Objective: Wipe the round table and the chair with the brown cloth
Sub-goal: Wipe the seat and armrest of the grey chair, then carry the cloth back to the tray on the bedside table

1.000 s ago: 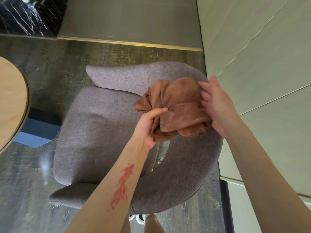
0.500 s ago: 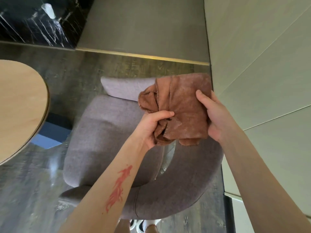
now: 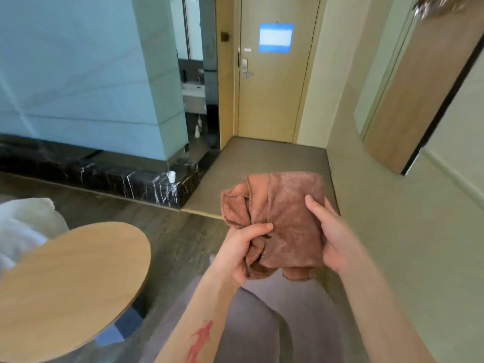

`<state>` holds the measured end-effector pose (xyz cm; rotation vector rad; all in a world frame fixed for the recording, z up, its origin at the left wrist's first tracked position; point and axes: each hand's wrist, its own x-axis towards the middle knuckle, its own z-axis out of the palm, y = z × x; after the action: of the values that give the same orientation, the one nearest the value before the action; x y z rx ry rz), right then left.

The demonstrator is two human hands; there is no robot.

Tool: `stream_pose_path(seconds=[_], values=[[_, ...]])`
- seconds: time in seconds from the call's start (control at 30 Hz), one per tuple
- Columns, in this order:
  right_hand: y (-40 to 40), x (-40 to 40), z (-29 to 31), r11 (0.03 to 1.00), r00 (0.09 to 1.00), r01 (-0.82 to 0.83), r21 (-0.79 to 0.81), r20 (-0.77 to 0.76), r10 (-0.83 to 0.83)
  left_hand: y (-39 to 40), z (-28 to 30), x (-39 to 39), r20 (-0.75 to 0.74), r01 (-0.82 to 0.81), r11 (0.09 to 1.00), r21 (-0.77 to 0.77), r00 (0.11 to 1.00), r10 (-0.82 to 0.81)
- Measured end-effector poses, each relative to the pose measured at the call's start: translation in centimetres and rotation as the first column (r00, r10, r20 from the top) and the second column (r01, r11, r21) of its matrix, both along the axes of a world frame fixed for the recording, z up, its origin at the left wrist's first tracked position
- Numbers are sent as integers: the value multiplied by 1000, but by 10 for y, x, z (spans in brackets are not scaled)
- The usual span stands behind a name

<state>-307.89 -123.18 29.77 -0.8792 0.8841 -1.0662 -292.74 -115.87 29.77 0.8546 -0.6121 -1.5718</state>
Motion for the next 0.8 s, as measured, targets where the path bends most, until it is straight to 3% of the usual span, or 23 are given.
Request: stream_pose_path(seconds=[0.23,0.37,0.8], values=[[29,54,88,987,988,-148,-60,29,150,34,85,51,65,-55,983,-178,996,67],[37,66,116,974,980,-173,-148,68,185,44,113,61,72,-23,978,-205,997,38],[48,112,113,961,961,-247,-128,93,259,62,108,101,-9,-97,966,-239,995,98]])
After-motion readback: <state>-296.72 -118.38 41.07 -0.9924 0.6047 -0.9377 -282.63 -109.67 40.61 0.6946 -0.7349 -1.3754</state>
